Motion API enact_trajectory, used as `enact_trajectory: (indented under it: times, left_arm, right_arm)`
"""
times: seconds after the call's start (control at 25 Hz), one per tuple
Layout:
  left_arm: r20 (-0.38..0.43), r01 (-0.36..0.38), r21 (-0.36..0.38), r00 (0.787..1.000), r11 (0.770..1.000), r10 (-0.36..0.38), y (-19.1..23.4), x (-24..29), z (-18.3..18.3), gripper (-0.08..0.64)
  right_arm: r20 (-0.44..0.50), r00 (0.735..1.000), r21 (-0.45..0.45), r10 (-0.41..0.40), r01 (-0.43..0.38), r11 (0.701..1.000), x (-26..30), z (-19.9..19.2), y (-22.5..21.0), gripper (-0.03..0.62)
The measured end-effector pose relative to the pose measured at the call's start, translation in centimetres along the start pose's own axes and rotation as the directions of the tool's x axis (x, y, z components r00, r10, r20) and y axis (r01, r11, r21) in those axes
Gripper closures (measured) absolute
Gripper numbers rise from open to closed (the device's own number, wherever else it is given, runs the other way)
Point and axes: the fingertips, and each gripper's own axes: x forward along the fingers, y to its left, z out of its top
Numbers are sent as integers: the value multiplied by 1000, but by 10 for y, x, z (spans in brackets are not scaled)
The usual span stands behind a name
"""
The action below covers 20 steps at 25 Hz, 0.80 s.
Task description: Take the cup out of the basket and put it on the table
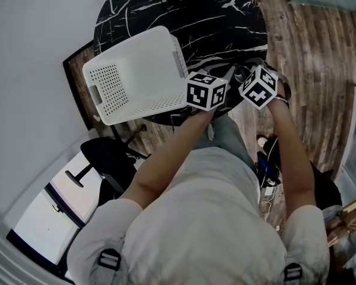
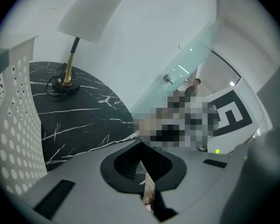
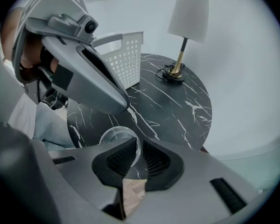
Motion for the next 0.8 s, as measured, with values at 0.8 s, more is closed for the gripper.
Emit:
enact_trajectory:
  times: [0.8]
  left_arm:
    - [134,89,100,986,991,-102,-74,-60,42,555]
  right_arm:
    - [187,976,90,-113,98,991,-101,33,2,564]
